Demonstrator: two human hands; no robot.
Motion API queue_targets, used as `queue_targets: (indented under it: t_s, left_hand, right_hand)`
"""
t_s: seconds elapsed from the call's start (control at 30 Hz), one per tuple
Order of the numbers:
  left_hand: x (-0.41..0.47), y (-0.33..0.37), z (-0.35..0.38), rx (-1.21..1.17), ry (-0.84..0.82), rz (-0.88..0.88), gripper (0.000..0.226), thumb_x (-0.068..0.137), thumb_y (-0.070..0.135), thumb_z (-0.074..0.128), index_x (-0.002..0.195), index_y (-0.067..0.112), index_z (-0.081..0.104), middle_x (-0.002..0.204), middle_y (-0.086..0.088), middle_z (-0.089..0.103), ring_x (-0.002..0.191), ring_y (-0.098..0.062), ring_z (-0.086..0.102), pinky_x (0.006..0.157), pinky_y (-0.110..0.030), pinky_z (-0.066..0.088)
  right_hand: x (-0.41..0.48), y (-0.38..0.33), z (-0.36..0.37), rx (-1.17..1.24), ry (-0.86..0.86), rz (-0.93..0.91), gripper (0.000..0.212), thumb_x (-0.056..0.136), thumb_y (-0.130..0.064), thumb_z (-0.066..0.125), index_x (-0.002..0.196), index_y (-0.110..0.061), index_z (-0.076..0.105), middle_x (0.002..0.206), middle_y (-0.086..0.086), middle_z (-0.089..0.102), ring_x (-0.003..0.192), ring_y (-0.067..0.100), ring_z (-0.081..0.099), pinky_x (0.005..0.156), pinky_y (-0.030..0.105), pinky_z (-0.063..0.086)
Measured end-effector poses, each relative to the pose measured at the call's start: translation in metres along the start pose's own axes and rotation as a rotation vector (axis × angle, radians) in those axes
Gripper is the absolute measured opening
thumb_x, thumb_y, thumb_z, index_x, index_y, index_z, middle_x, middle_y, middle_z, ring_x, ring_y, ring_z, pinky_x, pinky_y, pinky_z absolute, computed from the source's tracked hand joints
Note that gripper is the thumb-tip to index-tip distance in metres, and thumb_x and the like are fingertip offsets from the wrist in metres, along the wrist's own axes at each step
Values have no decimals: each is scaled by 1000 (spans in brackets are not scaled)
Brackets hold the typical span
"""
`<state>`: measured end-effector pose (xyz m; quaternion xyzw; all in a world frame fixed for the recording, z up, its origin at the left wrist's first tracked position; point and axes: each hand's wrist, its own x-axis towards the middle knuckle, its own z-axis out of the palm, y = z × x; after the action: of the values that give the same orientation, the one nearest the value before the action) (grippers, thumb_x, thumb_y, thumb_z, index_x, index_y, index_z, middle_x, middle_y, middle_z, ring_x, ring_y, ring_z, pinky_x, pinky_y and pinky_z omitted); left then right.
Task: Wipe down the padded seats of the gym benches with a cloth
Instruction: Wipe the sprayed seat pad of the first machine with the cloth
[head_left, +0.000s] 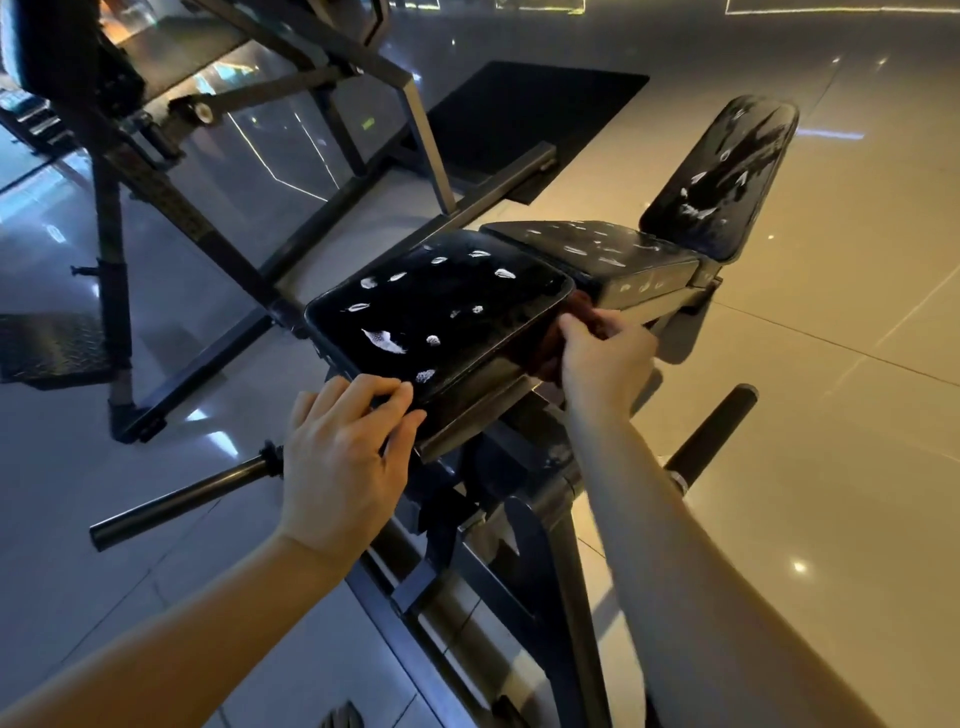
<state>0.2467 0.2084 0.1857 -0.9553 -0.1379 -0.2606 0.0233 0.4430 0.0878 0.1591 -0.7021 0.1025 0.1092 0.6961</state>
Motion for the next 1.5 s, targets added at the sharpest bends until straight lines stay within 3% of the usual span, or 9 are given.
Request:
queue_targets:
  t_s: [0.2, 0.33, 0.5, 0.63, 0.83, 1.03, 1.13, 1.43, 1.5]
  left_hand:
    - [-2, -4, 0, -7, 1, 14, 24, 98, 25, 63, 111, 8, 75, 108, -4, 69, 89, -23, 61, 77, -40, 43]
    - [-1, -5, -2, -15, -2, 34, 25, 98, 24, 63, 112, 8, 75, 108, -4, 69, 89, -23, 61, 77, -43, 45]
    - [-3, -2, 2, -15, 17, 1, 27, 98, 24, 61, 113, 7, 75, 108, -5, 70, 88, -24, 62, 76, -39, 44]
    - [-2, -3, 0, -19, 10, 13, 25, 97, 24, 63, 112, 7, 75, 107, -4, 70, 86, -21, 60, 79, -31, 37]
    - [-3, -4, 2, -5, 1, 11, 26, 98, 24, 62, 113, 7, 75, 108, -5, 70, 87, -22, 61, 76, -37, 41]
    - [-2, -3, 2, -16, 6, 27, 27, 98, 24, 62, 114, 5, 74, 107, -6, 70, 86, -23, 61, 74, -40, 45]
    - [-2, -1, 1, -15, 10, 15, 27, 98, 24, 62, 115, 5, 73, 106, -6, 70, 85, -23, 61, 74, -39, 43]
    - [2, -9, -6, 20, -49, 72, 26, 98, 24, 61, 114, 9, 74, 109, -5, 69, 87, -23, 60, 76, -41, 45]
    - [5, -12, -11, 21, -76, 95, 27, 98, 25, 60, 115, 9, 74, 110, -4, 69, 88, -23, 61, 77, -41, 46]
  right_hand:
    - [-95, 30, -2, 10, -343, -102, 14, 93, -29, 71, 107, -26, 72, 96, -10, 71, 97, 5, 67, 85, 34, 59]
    - [-35, 13, 6, 117, -131, 101, 13, 95, -23, 70, 88, -32, 65, 92, -7, 67, 96, 13, 67, 86, 40, 60]
    - [-84, 22, 10, 65, -268, 17, 12, 94, -27, 70, 105, -21, 67, 99, -6, 68, 95, 7, 65, 85, 31, 57]
    - [-30, 13, 14, 164, -82, 212, 5, 95, -24, 69, 96, -22, 65, 95, 0, 67, 91, 15, 67, 84, 42, 61]
    - [-82, 24, 13, 44, -256, 55, 7, 95, -25, 69, 99, -25, 63, 94, -6, 64, 87, 6, 63, 74, 24, 54]
    - [36, 10, 12, -117, 56, 105, 23, 97, -25, 67, 117, -16, 64, 109, 2, 65, 101, 15, 59, 83, 31, 50]
    - [28, 12, 18, -103, 86, 38, 15, 95, -24, 68, 109, -20, 63, 113, 2, 65, 104, 17, 60, 92, 38, 56]
    - [-112, 38, -3, -79, -528, -117, 10, 94, -23, 69, 98, -30, 64, 98, -11, 67, 96, 0, 64, 85, 25, 54]
    - [-104, 40, -15, -104, -483, -57, 11, 94, -23, 69, 103, -28, 65, 100, -12, 66, 95, 0, 64, 88, 29, 57]
